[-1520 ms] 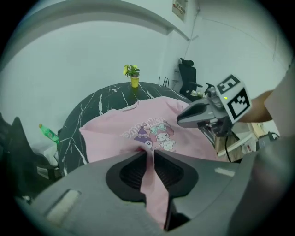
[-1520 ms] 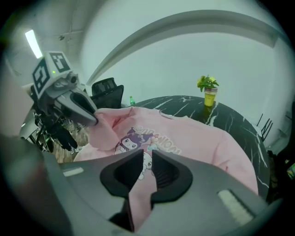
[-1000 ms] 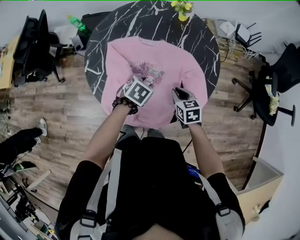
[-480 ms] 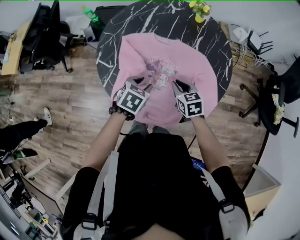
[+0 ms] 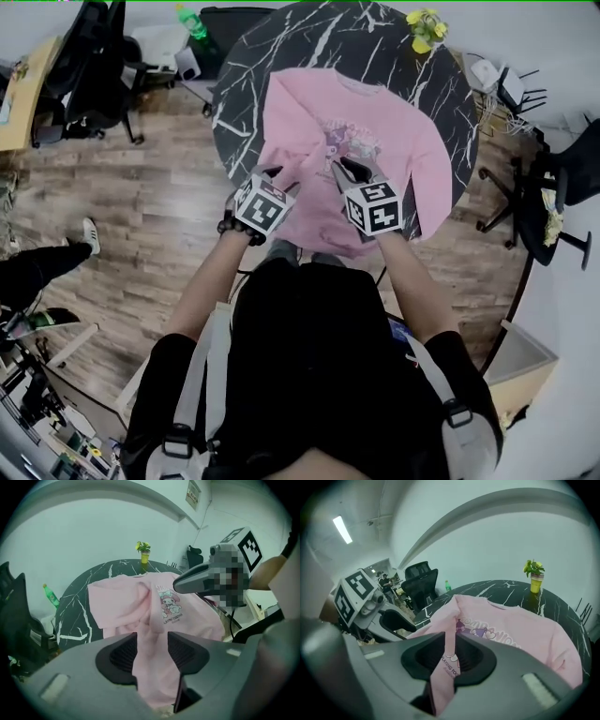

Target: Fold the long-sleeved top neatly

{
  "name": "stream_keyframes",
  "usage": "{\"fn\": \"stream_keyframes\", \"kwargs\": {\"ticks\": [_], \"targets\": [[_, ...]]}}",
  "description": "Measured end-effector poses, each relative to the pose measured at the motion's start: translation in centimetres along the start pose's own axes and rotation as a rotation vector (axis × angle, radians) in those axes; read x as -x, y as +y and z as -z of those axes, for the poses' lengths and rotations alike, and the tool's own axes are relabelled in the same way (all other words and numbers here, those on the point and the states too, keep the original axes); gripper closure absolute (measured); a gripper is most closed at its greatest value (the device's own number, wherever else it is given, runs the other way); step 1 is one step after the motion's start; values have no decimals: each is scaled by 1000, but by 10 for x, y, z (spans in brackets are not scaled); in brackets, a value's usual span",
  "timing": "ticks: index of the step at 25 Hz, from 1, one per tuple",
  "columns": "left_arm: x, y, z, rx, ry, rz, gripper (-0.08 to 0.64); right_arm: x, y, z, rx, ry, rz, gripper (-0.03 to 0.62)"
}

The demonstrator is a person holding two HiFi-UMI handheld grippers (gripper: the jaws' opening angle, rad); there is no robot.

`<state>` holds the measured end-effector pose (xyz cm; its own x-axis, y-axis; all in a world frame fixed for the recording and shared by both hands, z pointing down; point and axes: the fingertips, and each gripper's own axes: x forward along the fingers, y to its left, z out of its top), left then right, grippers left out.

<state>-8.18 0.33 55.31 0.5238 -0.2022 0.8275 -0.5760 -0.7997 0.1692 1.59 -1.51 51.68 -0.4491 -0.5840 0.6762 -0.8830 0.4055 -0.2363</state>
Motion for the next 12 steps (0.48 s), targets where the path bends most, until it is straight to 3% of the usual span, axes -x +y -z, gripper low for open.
{"fn": "stream_keyframes", "kwargs": {"ticks": [3,6,9,12], "targets": [[-16,3,5,-49,-7,52,348,-7,9,0,-11,10,15,517],[-30,-2,13,-100,24,99,352,-16,16,-2,-56,13,7,472],[-31,-14,13,-160,40,155,523,-32,18,-14,-91,6,10,409],[-25,-32,13,-220,54,216,535,-51,18,-14,-118,51,10,377]]}}
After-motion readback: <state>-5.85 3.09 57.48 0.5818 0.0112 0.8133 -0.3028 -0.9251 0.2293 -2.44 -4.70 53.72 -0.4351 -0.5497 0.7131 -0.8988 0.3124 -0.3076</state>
